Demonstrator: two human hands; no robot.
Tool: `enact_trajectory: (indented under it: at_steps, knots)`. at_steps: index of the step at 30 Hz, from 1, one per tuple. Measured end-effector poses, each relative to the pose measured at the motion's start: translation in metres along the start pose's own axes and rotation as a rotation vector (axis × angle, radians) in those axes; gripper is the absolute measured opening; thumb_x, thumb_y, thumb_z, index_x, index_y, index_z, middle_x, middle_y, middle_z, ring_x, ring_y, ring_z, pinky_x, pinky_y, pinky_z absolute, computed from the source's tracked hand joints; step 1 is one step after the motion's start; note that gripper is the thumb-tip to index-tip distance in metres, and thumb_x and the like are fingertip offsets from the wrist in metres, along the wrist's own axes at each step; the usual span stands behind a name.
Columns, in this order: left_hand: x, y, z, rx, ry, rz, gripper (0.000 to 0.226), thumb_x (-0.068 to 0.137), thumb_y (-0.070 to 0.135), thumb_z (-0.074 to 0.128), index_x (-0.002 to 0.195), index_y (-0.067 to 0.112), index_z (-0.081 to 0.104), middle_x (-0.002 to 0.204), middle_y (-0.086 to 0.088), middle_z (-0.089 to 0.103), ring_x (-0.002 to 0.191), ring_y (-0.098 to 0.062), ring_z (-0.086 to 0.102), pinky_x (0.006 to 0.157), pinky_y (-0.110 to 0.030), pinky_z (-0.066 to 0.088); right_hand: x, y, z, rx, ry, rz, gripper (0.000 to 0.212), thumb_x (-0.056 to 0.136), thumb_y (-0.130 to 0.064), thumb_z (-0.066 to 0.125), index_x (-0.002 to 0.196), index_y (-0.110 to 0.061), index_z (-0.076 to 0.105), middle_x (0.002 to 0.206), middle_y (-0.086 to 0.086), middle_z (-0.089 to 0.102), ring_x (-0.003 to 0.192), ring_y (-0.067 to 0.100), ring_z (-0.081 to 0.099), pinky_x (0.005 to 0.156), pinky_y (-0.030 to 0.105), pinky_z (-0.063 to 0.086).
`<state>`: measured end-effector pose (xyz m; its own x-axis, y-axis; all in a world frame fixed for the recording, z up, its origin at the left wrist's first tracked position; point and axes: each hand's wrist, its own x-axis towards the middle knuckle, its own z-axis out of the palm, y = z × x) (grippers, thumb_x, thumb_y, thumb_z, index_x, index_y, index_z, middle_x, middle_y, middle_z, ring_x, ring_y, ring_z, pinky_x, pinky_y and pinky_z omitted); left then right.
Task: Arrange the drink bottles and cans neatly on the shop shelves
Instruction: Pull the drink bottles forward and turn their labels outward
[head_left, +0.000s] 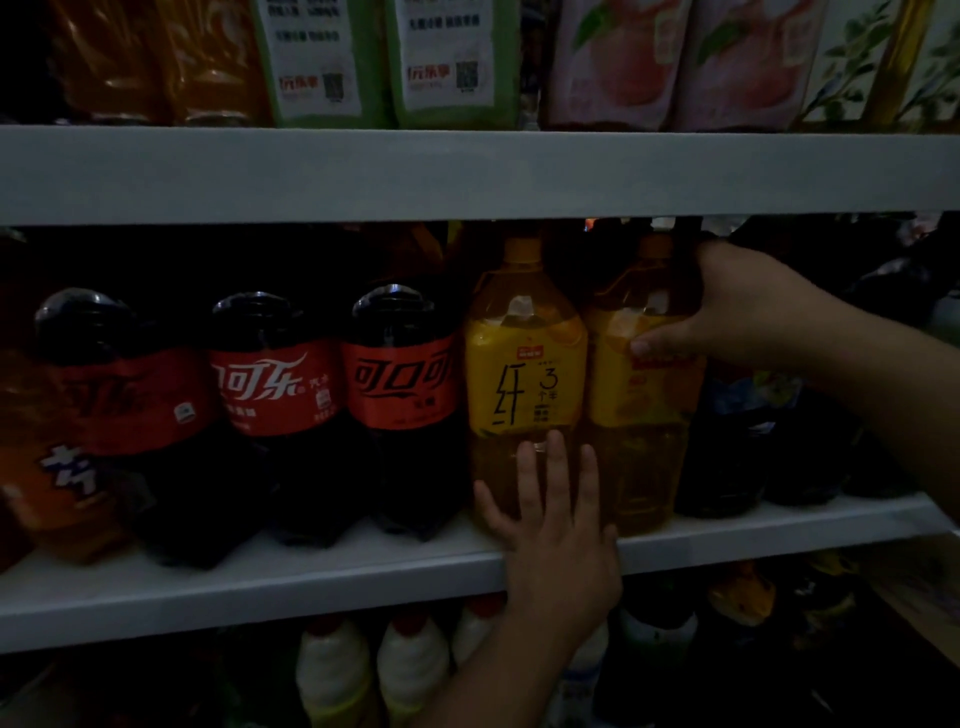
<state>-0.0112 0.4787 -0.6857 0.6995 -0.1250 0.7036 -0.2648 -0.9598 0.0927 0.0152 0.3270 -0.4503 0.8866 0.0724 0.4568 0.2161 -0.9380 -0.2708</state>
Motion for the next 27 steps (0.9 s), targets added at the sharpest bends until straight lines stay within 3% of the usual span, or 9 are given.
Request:
enact_trajectory:
  at_steps: [3, 5, 8, 10, 15, 19, 21, 23, 27]
  knots:
    - [-0.005, -0.005, -0.007, -0.005, 0.009, 0.035, 0.092, 0.071, 0.051, 0.062, 0.150, 0.020, 0.026, 0.160, -0.011, 0.003, 0.146, -0.035, 0.001, 0.104, -0.071, 0.008, -0.009, -0.001, 0.005, 0.077, 0.011, 0.053, 0.093, 0.052, -0.053, 0.084, 0.130, -0.021, 0.043, 0.128, 0.004, 0.055, 0.116, 0.024, 0.052, 0.087, 0.029, 0.041]
    - [-0.010, -0.011, -0.015, -0.031, 0.022, 0.078, 0.090, 0.074, 0.050, 0.060, 0.151, 0.022, 0.023, 0.160, -0.012, 0.002, 0.147, -0.034, 0.002, 0.105, -0.069, 0.010, -0.026, -0.006, 0.017, 0.103, 0.158, 0.046, 0.086, 0.060, -0.048, 0.083, 0.131, -0.018, 0.043, 0.129, 0.007, 0.053, 0.119, 0.025, 0.050, 0.089, 0.027, 0.037]
    - [-0.022, -0.040, -0.036, -0.120, 0.108, 0.085, 0.083, 0.078, 0.046, 0.058, 0.150, 0.021, 0.025, 0.160, -0.013, 0.005, 0.146, -0.035, 0.006, 0.111, -0.061, 0.011, -0.065, -0.028, 0.056, 0.151, 0.649, -0.285, 0.061, 0.079, -0.026, 0.073, 0.126, 0.004, 0.048, 0.130, 0.023, 0.047, 0.125, 0.028, 0.042, 0.105, 0.025, 0.029]
    - [-0.031, -0.078, -0.058, -0.171, 0.189, 0.025, 0.077, 0.080, 0.040, 0.058, 0.149, 0.019, 0.029, 0.159, -0.012, 0.013, 0.146, -0.034, 0.010, 0.114, -0.054, 0.011, -0.091, -0.054, 0.094, 0.274, 0.762, -0.498, 0.042, 0.082, -0.017, 0.063, 0.116, 0.005, 0.052, 0.125, 0.026, 0.048, 0.123, 0.024, 0.041, 0.106, 0.030, 0.032]
    - [-0.052, -0.210, -0.130, -0.201, 0.440, -0.402, 0.058, 0.079, 0.022, 0.053, 0.134, 0.006, 0.046, 0.147, -0.018, 0.035, 0.139, -0.033, 0.027, 0.113, -0.044, 0.021, -0.117, -0.161, 0.176, 0.555, 0.384, -0.753, 0.025, 0.085, -0.019, 0.055, 0.106, -0.006, 0.057, 0.116, 0.016, 0.057, 0.113, 0.021, 0.052, 0.100, 0.025, 0.039]
    - [-0.061, -0.301, -0.180, -0.130, 0.558, -0.809, 0.054, 0.083, 0.024, 0.060, 0.130, 0.002, 0.048, 0.135, -0.020, 0.043, 0.128, -0.036, 0.038, 0.107, -0.044, 0.028, -0.115, -0.248, 0.213, 0.662, 0.074, -0.753, 0.029, 0.085, -0.022, 0.054, 0.107, -0.006, 0.064, 0.118, 0.008, 0.058, 0.111, 0.014, 0.052, 0.097, 0.014, 0.034]
    - [-0.059, -0.328, -0.192, -0.089, 0.551, -0.856, 0.057, 0.087, 0.032, 0.066, 0.132, 0.006, 0.045, 0.132, -0.016, 0.042, 0.126, -0.031, 0.038, 0.105, -0.038, 0.030, -0.114, -0.288, 0.225, 0.747, -0.078, -0.718, 0.030, 0.084, -0.018, 0.058, 0.113, -0.009, 0.060, 0.119, 0.002, 0.055, 0.108, 0.002, 0.047, 0.094, 0.006, 0.030]
    - [-0.053, -0.341, -0.192, -0.112, 0.480, -0.791, 0.061, 0.086, 0.036, 0.066, 0.135, 0.010, 0.042, 0.131, -0.011, 0.042, 0.123, -0.025, 0.040, 0.101, -0.031, 0.032, -0.114, -0.321, 0.234, 0.854, -0.165, -0.653, 0.031, 0.083, -0.012, 0.059, 0.114, -0.014, 0.059, 0.114, -0.005, 0.054, 0.099, -0.009, 0.044, 0.086, -0.002, 0.028]
    - [-0.032, -0.349, -0.175, -0.243, 0.333, -0.765, 0.074, 0.083, 0.041, 0.068, 0.143, 0.018, 0.030, 0.138, -0.006, 0.039, 0.123, -0.016, 0.040, 0.094, -0.024, 0.034, -0.116, -0.352, 0.248, 0.939, -0.124, -0.529, 0.022, 0.081, -0.012, 0.058, 0.102, -0.019, 0.064, 0.098, -0.009, 0.059, 0.088, -0.007, 0.051, 0.075, 0.001, 0.035]
